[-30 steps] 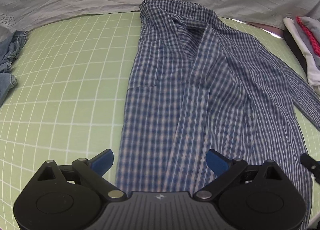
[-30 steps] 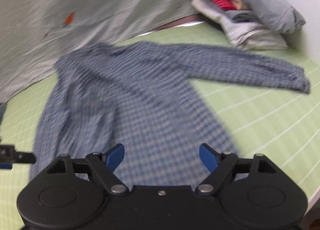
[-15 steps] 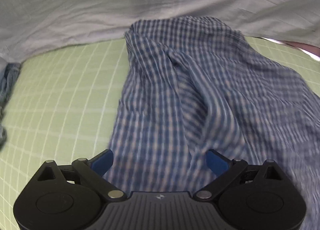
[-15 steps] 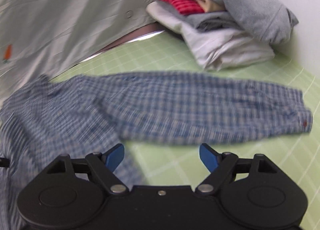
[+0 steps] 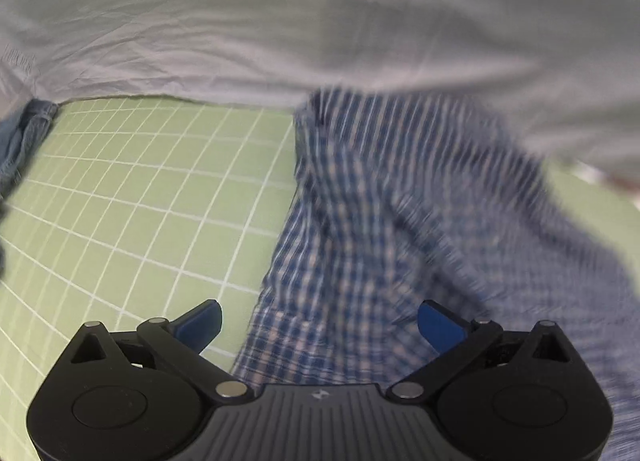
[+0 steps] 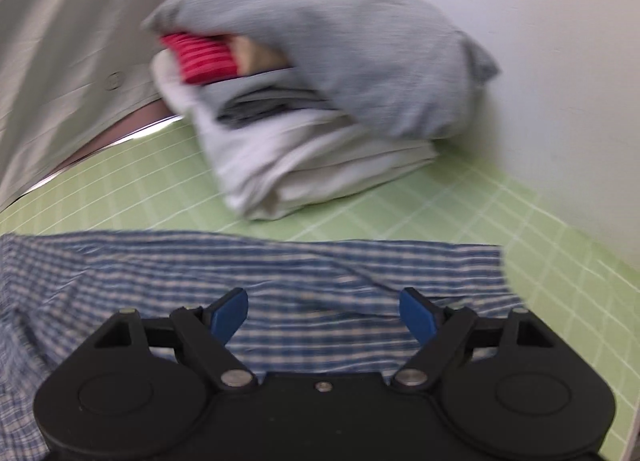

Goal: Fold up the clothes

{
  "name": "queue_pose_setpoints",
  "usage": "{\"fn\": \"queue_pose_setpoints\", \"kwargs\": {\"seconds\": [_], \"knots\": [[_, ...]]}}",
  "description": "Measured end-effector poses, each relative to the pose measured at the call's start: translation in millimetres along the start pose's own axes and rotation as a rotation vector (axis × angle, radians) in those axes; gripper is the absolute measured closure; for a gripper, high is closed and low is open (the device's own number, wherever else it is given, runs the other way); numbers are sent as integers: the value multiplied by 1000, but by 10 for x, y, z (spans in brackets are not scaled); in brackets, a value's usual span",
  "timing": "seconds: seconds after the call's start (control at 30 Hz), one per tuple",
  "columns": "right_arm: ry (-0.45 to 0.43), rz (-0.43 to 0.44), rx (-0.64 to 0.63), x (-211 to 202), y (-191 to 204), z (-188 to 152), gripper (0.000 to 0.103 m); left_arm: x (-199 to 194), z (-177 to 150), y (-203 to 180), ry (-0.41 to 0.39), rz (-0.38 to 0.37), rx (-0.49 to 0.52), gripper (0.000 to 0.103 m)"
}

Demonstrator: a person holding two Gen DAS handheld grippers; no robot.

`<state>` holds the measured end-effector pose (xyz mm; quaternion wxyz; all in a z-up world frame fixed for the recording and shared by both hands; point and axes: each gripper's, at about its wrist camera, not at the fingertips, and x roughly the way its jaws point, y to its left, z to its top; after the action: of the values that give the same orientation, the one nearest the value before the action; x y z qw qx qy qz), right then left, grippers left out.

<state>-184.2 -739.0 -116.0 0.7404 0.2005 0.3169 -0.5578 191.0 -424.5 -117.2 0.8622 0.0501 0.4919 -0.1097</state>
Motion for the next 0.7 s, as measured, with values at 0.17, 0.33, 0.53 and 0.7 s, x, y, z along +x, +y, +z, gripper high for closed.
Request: {"fn": "queue_pose_setpoints", "kwargs": {"seconds": [0.17,0.33,0.53,0.7], "knots": [[12,-17,20,-13,-68,-52,19,-198,-104,-26,-8,-129,26,5],[12,18,1,-91,41,-121,19,-246,-368,-82,42,-195,91,40],[14,51,-10,-192,128,-190,19,-291,-684,-145,96,-259,172,78],[4,68,-7,-293,136,-213,19,-340,-714,-22,88,-230,129,101]]}}
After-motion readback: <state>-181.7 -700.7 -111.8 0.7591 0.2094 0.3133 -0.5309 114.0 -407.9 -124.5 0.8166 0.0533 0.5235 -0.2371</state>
